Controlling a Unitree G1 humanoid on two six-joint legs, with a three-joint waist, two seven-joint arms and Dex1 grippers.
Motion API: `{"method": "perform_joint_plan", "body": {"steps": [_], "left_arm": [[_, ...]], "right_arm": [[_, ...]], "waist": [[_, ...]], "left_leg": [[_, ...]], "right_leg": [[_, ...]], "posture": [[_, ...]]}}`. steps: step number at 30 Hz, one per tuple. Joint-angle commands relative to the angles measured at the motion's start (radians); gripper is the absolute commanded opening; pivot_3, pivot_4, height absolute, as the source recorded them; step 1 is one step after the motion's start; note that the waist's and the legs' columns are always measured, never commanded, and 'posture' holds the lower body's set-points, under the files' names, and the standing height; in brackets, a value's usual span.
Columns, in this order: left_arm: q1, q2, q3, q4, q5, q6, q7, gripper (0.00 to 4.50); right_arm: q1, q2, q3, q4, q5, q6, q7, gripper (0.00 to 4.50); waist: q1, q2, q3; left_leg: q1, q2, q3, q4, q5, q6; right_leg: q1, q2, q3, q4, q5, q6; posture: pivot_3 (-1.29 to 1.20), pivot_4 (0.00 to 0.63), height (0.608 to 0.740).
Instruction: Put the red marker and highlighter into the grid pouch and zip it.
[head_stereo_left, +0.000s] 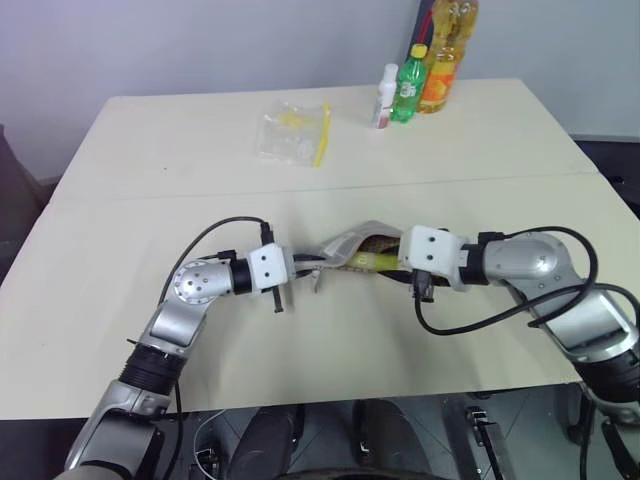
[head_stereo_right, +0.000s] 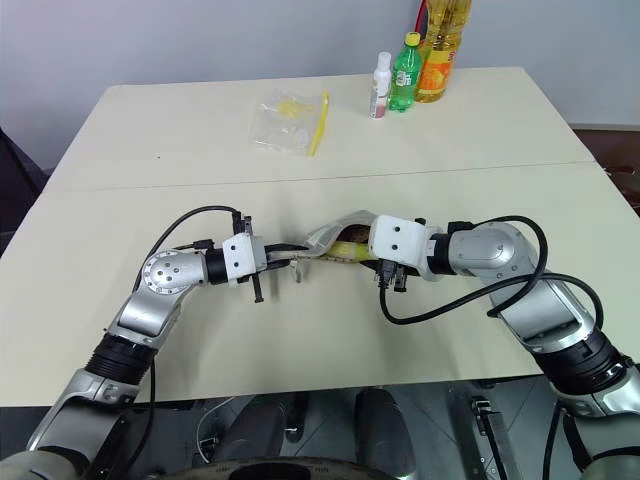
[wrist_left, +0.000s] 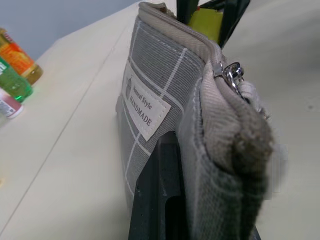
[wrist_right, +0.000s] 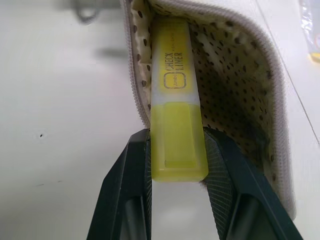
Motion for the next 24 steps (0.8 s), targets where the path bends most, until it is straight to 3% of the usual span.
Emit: {"method": "perform_joint_plan", "body": {"steps": [1, 4, 10, 14, 17, 24], "left_arm": [[-0.005, -0.009, 0.005, -0.036, -0.035, -0.01, -0.003, 0.0], [0.0, -0.028, 0.019, -0.042, -0.052, 0.036, 0.02, 0.0], [0.002, -0.094, 0.018, -0.05, -0.078, 0.133, 0.084, 0.0], [-0.018, -0.158, 0.008, -0.018, -0.074, 0.171, 0.127, 0.0], [-0.046, -0.21, 0.016, 0.027, -0.077, 0.191, 0.167, 0.0], [-0.084, -0.265, 0.011, 0.087, -0.066, 0.186, 0.199, 0.0]], "right_arm": [[-0.019, 0.012, -0.049, -0.023, 0.021, -0.005, -0.003, 2.87], [-0.01, 0.026, -0.124, -0.042, 0.068, 0.032, -0.029, 4.38], [0.115, 0.029, -0.427, -0.102, 0.232, 0.212, -0.082, 4.38], [0.337, 0.049, -0.626, -0.047, 0.193, 0.273, -0.186, 4.38], [0.442, 0.104, -0.713, -0.004, 0.189, 0.339, -0.283, 4.38], [0.518, 0.23, -0.763, 0.079, 0.186, 0.385, -0.444, 4.38]], "waist": [[0.0, 0.0, 0.0], [0.0, 0.0, 0.0], [0.01, 0.0, 0.0], [0.029, -0.001, 0.0], [0.029, -0.001, 0.0], [0.024, 0.001, -0.001]], "left_leg": [[0.0, 0.0, 0.0, 0.0, 0.0, 0.0], [0.0, 0.0, 0.0, 0.0, 0.0, 0.0], [-0.002, 0.0, -0.001, 0.002, 0.0, 0.001], [-0.002, 0.0, -0.001, 0.002, 0.0, 0.001], [-0.002, 0.0, -0.001, 0.003, 0.0, 0.001], [-0.001, 0.0, 0.0, 0.004, 0.0, 0.001]], "right_leg": [[0.0, 0.0, 0.0, 0.0, 0.0, 0.0], [0.0, 0.0, 0.0, 0.0, 0.0, 0.0], [0.0, 0.0, 0.0, 0.0, 0.002, 0.003], [0.0, 0.0, -0.001, 0.0, 0.002, 0.003], [0.0, 0.0, -0.001, 0.0, 0.002, 0.003], [0.001, 0.001, 0.0, 0.001, 0.002, 0.003]], "posture": [[0.0, 0.15, 0.74], [0.0, 0.15, 0.74], [0.0, 0.15, 0.74], [0.0, 0.15, 0.74], [0.0, 0.15, 0.74], [0.0, 0.15, 0.74]]}}
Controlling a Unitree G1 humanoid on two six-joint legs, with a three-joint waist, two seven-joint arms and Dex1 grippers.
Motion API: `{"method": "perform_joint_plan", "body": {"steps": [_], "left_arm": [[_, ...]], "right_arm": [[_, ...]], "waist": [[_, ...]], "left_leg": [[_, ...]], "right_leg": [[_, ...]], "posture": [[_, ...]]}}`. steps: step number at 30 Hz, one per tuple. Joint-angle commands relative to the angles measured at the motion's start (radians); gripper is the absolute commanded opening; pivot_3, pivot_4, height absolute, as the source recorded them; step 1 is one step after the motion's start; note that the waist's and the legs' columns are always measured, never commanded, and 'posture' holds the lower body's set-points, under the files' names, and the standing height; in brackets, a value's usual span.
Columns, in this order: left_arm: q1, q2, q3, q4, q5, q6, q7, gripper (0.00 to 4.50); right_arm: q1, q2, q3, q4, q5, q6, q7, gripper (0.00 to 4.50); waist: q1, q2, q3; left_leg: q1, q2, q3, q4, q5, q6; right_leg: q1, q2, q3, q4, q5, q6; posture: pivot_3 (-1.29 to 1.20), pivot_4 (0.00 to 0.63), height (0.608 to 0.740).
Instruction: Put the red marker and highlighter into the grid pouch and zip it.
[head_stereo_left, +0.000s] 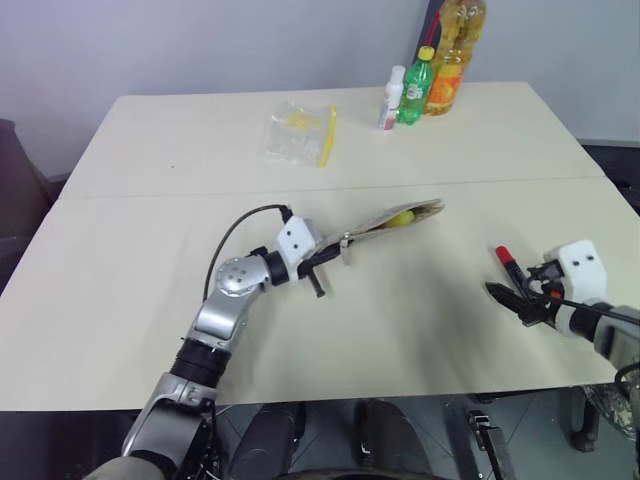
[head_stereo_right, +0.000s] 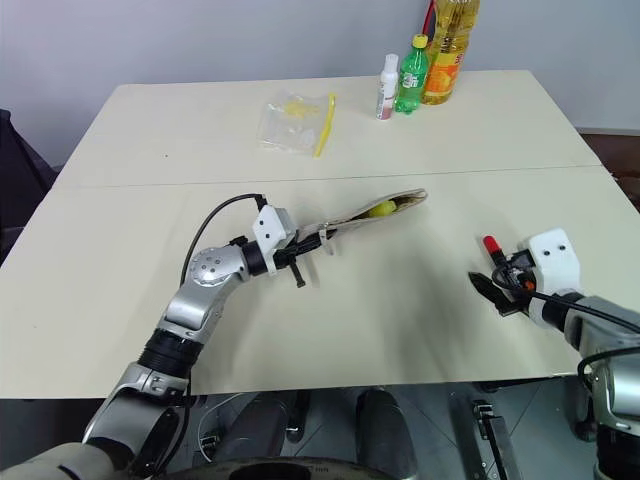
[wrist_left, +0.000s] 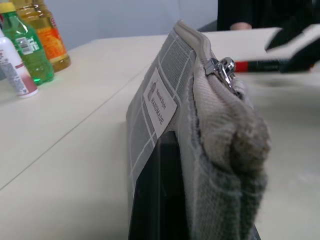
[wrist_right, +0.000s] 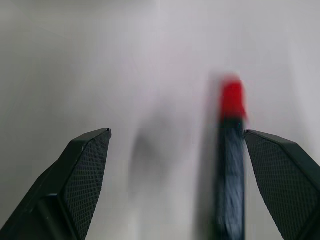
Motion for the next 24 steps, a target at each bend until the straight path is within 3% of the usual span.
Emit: {"method": "perform_joint_plan", "body": {"steps": [1, 2, 5, 11, 18, 24], "left_arm": [[-0.015, -0.008, 0.004, -0.001, -0.001, -0.017, 0.009, 0.0], [-0.017, -0.009, 0.004, 0.002, -0.001, -0.018, 0.01, 0.0], [-0.016, -0.004, 0.009, 0.006, 0.0, -0.022, 0.012, 0.0], [0.0, 0.01, 0.015, -0.002, 0.002, -0.022, 0.022, 0.0], [0.004, 0.024, 0.018, 0.0, -0.002, -0.028, 0.024, 0.0], [-0.002, 0.03, 0.018, 0.007, -0.001, -0.035, 0.022, 0.0]], "right_arm": [[0.003, 0.027, -0.038, 0.032, 0.002, 0.012, -0.059, 4.38], [0.001, 0.035, -0.042, 0.047, 0.002, 0.016, -0.076, 4.38], [-0.009, 0.052, -0.059, 0.093, 0.01, 0.026, -0.108, 3.48], [-0.029, 0.027, -0.033, 0.077, 0.025, -0.002, -0.1, 0.43], [-0.027, -0.143, 0.063, -0.092, 0.01, -0.197, 0.061, 0.31], [-0.103, -0.224, 0.101, -0.224, 0.079, -0.194, 0.145, 0.31]], "waist": [[0.001, 0.0, 0.0], [0.002, 0.001, 0.0], [0.002, 0.0, 0.0], [0.002, 0.0, 0.0], [0.0, 0.002, -0.001], [0.002, 0.0, 0.0]], "left_leg": [[0.0, 0.0, 0.0, 0.0, 0.0, 0.0], [0.0, 0.0, 0.0, 0.0, 0.0, 0.0], [0.0, 0.0, 0.0, 0.001, 0.0, 0.0], [0.002, 0.0, 0.0, 0.001, 0.0, 0.0], [0.003, 0.0, 0.001, 0.0, 0.0, 0.0], [0.003, 0.0, 0.001, 0.0, 0.0, 0.0]], "right_leg": [[0.0, 0.0, 0.0, 0.0, 0.0, 0.0], [0.0, 0.0, 0.0, 0.0, 0.0, 0.0], [0.001, 0.0, 0.0, 0.0, 0.0, 0.0], [0.003, 0.0, 0.0, -0.001, -0.002, -0.003], [0.003, 0.0, 0.0, 0.0, -0.001, 0.0], [0.004, 0.0, 0.0, -0.001, 0.0, 0.0]], "posture": [[0.0, 0.15, 0.74], [0.0, 0.15, 0.74], [0.0, 0.15, 0.74], [0.0, 0.15, 0.74], [0.0, 0.15, 0.74], [0.0, 0.15, 0.74]]}}
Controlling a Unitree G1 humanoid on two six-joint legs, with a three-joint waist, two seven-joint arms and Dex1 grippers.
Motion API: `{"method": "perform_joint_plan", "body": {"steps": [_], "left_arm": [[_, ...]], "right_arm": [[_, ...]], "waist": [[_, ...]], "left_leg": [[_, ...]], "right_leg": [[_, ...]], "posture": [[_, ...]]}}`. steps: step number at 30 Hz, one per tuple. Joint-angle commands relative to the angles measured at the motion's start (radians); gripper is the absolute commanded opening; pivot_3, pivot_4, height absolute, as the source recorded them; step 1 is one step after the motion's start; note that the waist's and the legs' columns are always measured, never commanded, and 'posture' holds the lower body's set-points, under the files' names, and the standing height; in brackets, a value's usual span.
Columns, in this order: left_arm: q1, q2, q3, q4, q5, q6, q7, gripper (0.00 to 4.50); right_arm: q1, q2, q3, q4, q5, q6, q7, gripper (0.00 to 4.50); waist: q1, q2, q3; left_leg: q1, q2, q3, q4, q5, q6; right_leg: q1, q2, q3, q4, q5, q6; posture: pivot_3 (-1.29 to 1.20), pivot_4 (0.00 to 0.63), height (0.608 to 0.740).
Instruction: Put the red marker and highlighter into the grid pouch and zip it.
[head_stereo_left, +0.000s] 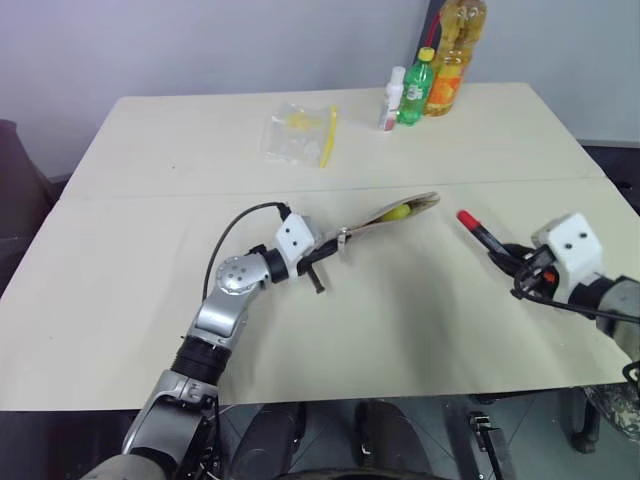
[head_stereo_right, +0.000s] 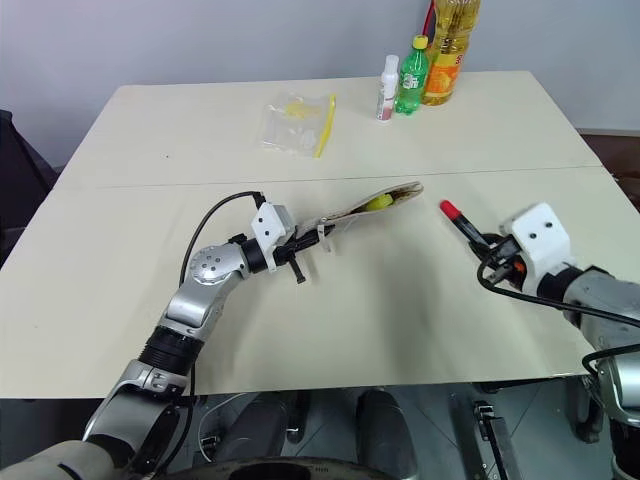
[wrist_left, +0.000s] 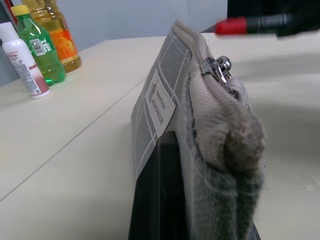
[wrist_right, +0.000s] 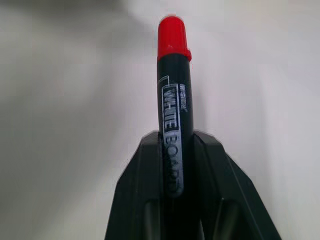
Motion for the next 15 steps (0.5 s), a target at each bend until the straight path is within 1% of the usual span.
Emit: {"method": "perform_joint_plan", "body": {"steps": [1, 5, 9, 15], "left_arm": [[-0.003, 0.011, 0.016, -0.002, -0.001, -0.013, 0.003, 0.0], [-0.003, 0.012, 0.011, -0.009, 0.004, -0.015, 0.005, 0.0], [0.0, 0.014, 0.01, -0.017, 0.005, -0.013, 0.005, 0.0], [0.005, 0.017, 0.006, -0.028, 0.01, -0.014, 0.007, 0.0]], "right_arm": [[-0.036, -0.041, 0.028, -0.064, 0.012, -0.009, 0.023, 0.31], [-0.106, -0.067, 0.106, -0.091, 0.014, -0.006, 0.038, 0.31], [-0.147, -0.09, 0.189, -0.089, -0.028, -0.024, 0.041, 0.31], [-0.187, -0.089, 0.259, -0.065, -0.057, -0.04, 0.043, 0.31]], "waist": [[0.001, -0.001, 0.0], [0.0, -0.001, 0.0], [0.001, -0.001, 0.0], [0.001, -0.001, 0.0]], "left_leg": [[0.0, 0.0, 0.0, 0.0, 0.0, 0.0], [0.0, 0.0, 0.0, 0.0, 0.0, 0.0], [0.0, 0.0, 0.0, 0.0, 0.0, 0.0], [-0.001, 0.0, 0.0, -0.001, 0.0, 0.0]], "right_leg": [[0.0, 0.0, 0.0, 0.0, 0.0, 0.0], [0.0, -0.001, 0.0, -0.001, -0.001, -0.003], [0.0, -0.001, 0.0, -0.001, -0.002, -0.003], [0.0, -0.001, 0.0, -0.001, -0.002, -0.003]], "posture": [[0.0, 0.15, 0.74], [0.0, 0.15, 0.74], [0.0, 0.15, 0.74], [0.0, 0.15, 0.74]]}}
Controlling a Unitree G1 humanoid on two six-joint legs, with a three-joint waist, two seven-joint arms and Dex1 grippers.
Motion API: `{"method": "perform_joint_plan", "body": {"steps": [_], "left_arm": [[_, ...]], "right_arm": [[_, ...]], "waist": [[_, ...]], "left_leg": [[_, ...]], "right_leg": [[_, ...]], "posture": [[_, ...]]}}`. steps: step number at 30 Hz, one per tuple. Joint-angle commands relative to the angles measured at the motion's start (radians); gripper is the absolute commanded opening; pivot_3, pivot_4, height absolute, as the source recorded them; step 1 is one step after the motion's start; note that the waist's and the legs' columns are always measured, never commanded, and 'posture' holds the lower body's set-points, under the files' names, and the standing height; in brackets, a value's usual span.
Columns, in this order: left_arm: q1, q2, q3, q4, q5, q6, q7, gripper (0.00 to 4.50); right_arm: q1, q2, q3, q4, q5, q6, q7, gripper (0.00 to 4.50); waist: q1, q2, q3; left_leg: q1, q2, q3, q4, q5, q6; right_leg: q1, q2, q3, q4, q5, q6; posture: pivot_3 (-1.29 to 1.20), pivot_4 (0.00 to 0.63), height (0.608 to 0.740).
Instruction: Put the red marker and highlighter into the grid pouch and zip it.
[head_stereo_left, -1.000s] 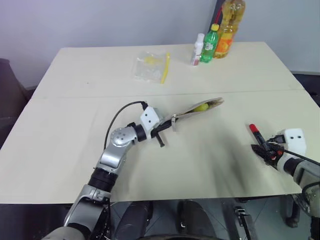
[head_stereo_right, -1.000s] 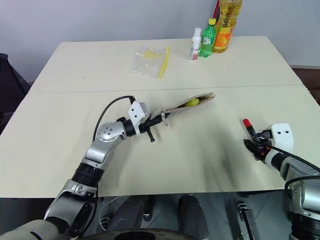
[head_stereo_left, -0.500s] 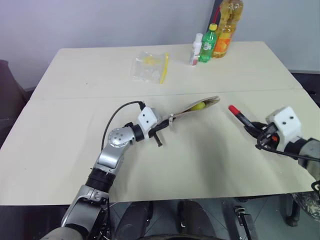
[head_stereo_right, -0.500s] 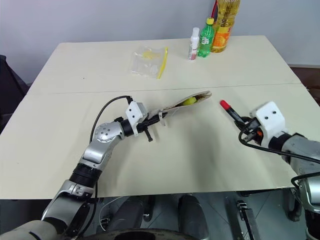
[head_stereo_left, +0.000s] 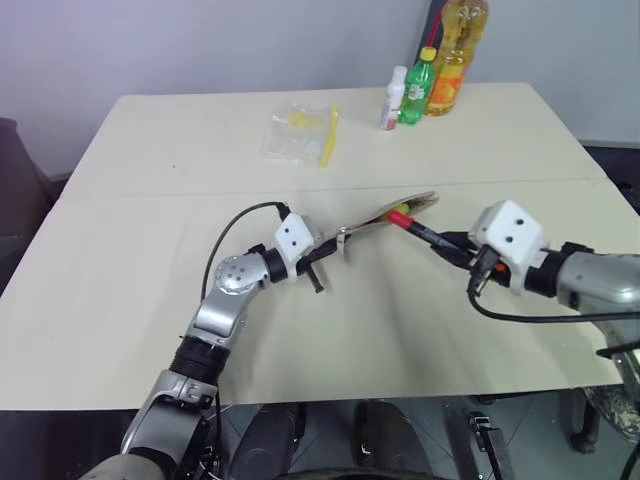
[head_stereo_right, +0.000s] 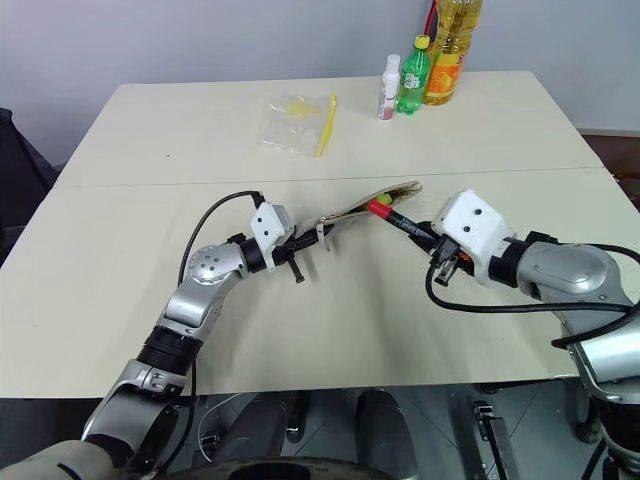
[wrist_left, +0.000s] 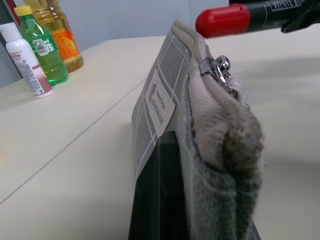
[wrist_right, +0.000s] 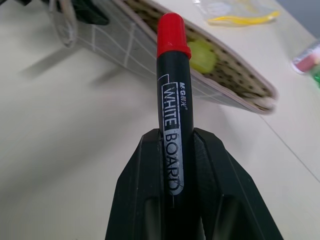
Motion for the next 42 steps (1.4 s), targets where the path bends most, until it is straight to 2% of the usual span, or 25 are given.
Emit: {"method": "perform_joint_plan", "body": {"steps": [1, 9, 18, 21, 27, 32, 33, 34, 38, 42], "left_arm": [[0.005, 0.009, 0.007, -0.024, 0.005, -0.01, 0.006, 0.0], [0.013, 0.02, -0.006, -0.038, 0.016, -0.021, -0.003, 0.0], [-0.006, 0.066, -0.051, -0.026, 0.078, -0.102, -0.054, 0.0], [-0.021, 0.077, -0.073, -0.019, 0.093, -0.133, -0.081, 0.0], [-0.027, 0.084, -0.101, -0.038, 0.094, -0.152, -0.123, 0.0], [-0.024, 0.092, -0.097, -0.044, 0.091, -0.15, -0.13, 0.0], [-0.024, 0.093, -0.096, -0.045, 0.091, -0.15, -0.13, 0.0], [-0.023, 0.095, -0.095, -0.045, 0.09, -0.15, -0.13, 0.0], [-0.017, 0.093, -0.079, -0.042, 0.08, -0.13, -0.118, 0.0], [-0.02, 0.076, -0.049, -0.042, 0.042, -0.081, -0.099, 0.0]], "right_arm": [[-0.028, -0.015, 0.016, 0.006, -0.032, -0.026, 0.0, 0.31], [-0.049, -0.035, 0.056, 0.05, -0.106, -0.05, 0.007, 0.31], [-0.074, -0.159, 0.179, 0.11, -0.308, -0.222, 0.059, 0.31], [-0.137, -0.147, 0.252, 0.107, -0.357, -0.258, 0.091, 0.31], [-0.268, -0.041, 0.373, 0.093, -0.402, -0.257, 0.13, 0.31], [-0.294, -0.012, 0.375, 0.101, -0.409, -0.246, 0.158, 0.31], [-0.296, -0.009, 0.371, 0.102, -0.409, -0.243, 0.161, 1.35], [-0.298, -0.007, 0.366, 0.103, -0.411, -0.243, 0.162, 1.73], [-0.299, 0.001, 0.303, 0.092, -0.378, -0.224, 0.159, 3.69], [-0.285, 0.006, 0.187, 0.067, -0.287, -0.154, 0.168, 3.69]], "waist": [[0.0, 0.0, 0.0], [0.0, 0.0, 0.0], [-0.001, 0.0, 0.0], [-0.002, 0.0, 0.0], [-0.001, 0.0, 0.0], [0.001, 0.0, 0.0], [0.0, 0.0, 0.0], [0.0, 0.0, 0.0], [0.0, 0.0, 0.0], [0.001, 0.0, 0.0]], "left_leg": [[0.0, 0.0, 0.0, 0.0, 0.0, 0.0], [0.0, 0.0, 0.0, 0.0, 0.0, 0.0], [0.0, 0.0, 0.0, -0.001, 0.0, 0.0], [0.0, 0.0, 0.0, -0.001, 0.0, 0.0], [-0.001, 0.0, 0.0, -0.001, 0.0, 0.0], [-0.002, 0.0, 0.0, -0.001, 0.0, 0.0], [-0.002, 0.0, 0.0, 0.0, 0.0, 0.0], [-0.002, 0.0, 0.0, 0.0, 0.0, 0.0], [-0.002, 0.0, 0.0, 0.0, 0.0, 0.0], [-0.002, 0.0, 0.0, 0.0, 0.0, 0.0]], "right_leg": [[0.0, 0.0, 0.0, 0.0, 0.0, 0.0], [0.0, 0.0, 0.0, 0.0, 0.0, 0.0], [-0.001, 0.0, 0.0, 0.0, 0.0, 0.0], [-0.002, 0.0, 0.0, 0.0, 0.0, 0.0], [-0.002, 0.0, 0.0, 0.0, 0.0, 0.0], [-0.003, 0.0, 0.0, 0.0, 0.0, 0.0], [-0.003, 0.0, 0.0, 0.0, 0.0, 0.001], [-0.003, 0.0, 0.0, 0.0, 0.0, 0.001], [-0.003, 0.0, 0.0, 0.0, 0.0, 0.0], [-0.003, 0.0, 0.0, 0.0, 0.002, 0.003]], "posture": [[0.0, 0.15, 0.74], [0.0, 0.15, 0.74], [0.0, 0.15, 0.74], [0.0, 0.15, 0.74], [0.0, 0.15, 0.74], [0.0, 0.15, 0.74], [0.0, 0.15, 0.74], [0.0, 0.15, 0.74], [0.0, 0.15, 0.74], [0.0, 0.15, 0.74]]}}
